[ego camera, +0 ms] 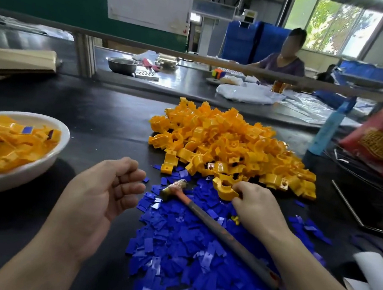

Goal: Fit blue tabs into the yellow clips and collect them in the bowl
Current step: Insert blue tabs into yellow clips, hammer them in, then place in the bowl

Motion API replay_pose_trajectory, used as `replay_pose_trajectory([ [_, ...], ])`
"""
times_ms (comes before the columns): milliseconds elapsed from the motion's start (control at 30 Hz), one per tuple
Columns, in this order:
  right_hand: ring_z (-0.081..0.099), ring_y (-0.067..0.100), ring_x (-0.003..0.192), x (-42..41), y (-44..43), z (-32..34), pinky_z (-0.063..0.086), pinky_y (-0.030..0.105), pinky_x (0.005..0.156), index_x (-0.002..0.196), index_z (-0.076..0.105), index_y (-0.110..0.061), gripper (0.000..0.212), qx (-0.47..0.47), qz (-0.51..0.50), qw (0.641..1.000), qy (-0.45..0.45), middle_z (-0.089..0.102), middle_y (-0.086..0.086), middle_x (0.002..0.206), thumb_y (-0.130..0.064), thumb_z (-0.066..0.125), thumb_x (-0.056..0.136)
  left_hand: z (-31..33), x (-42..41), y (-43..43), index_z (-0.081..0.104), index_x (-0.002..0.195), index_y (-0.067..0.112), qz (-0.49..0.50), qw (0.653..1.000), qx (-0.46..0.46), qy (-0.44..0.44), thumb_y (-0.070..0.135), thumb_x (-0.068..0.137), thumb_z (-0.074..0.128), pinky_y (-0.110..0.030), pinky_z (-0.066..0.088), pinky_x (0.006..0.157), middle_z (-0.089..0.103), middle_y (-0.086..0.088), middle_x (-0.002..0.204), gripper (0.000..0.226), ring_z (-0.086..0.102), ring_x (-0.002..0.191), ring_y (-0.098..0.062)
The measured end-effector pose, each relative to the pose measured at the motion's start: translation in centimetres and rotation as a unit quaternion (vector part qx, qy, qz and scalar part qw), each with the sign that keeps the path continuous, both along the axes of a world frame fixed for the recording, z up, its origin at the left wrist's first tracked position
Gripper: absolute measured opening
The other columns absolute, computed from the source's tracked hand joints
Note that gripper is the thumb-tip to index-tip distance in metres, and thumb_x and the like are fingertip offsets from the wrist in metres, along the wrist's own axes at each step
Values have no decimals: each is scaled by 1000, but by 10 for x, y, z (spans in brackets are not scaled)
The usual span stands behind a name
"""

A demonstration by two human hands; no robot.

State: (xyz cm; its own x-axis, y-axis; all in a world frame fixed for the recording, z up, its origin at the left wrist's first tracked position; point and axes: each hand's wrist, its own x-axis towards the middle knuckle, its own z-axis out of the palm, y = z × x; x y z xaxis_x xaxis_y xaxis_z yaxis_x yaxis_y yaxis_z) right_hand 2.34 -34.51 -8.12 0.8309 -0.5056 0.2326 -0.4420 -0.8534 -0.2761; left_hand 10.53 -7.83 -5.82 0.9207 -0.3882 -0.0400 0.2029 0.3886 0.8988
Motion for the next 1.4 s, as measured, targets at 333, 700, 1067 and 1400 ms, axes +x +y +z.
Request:
replay_pose_trajectory([
  [333,63,16,68,-53,20,33,52,22,55,99,68,-23,18,501,-23,849,-165,69,8,92,-11,62,87,-11,-28,-22,71,102,23,-9,985,142,-96,21,90,65,-27,54,60,76,-3,94,14,70,74,-14],
  [700,64,28,74,-72,54,41,51,29,53,101,68,-11,21,648,61,748,-131,68,23,98,-2,65,83,-17,-60,-40,34,112,83,-119,893,299,-315,44,74,77,-22,49,89,48,47,115,69,56,109,9],
  [1067,69,15,70,-75,64,34,53,20,59,93,71,-26,19,557,101,809,-158,72,1,84,-11,70,82,-19,-61,-41,63,95,53,-152,917,285,-234,37,80,75,-26,59,67,71,18,93,25,69,80,-2],
  [1400,62,-1,81,-75,81,32,51,11,59,96,61,-40,24,323,123,915,-209,62,-11,86,-20,68,84,-15,-66,-50,65,93,30,-176,970,160,-57,20,70,81,-22,52,52,76,3,79,30,73,66,-13],
])
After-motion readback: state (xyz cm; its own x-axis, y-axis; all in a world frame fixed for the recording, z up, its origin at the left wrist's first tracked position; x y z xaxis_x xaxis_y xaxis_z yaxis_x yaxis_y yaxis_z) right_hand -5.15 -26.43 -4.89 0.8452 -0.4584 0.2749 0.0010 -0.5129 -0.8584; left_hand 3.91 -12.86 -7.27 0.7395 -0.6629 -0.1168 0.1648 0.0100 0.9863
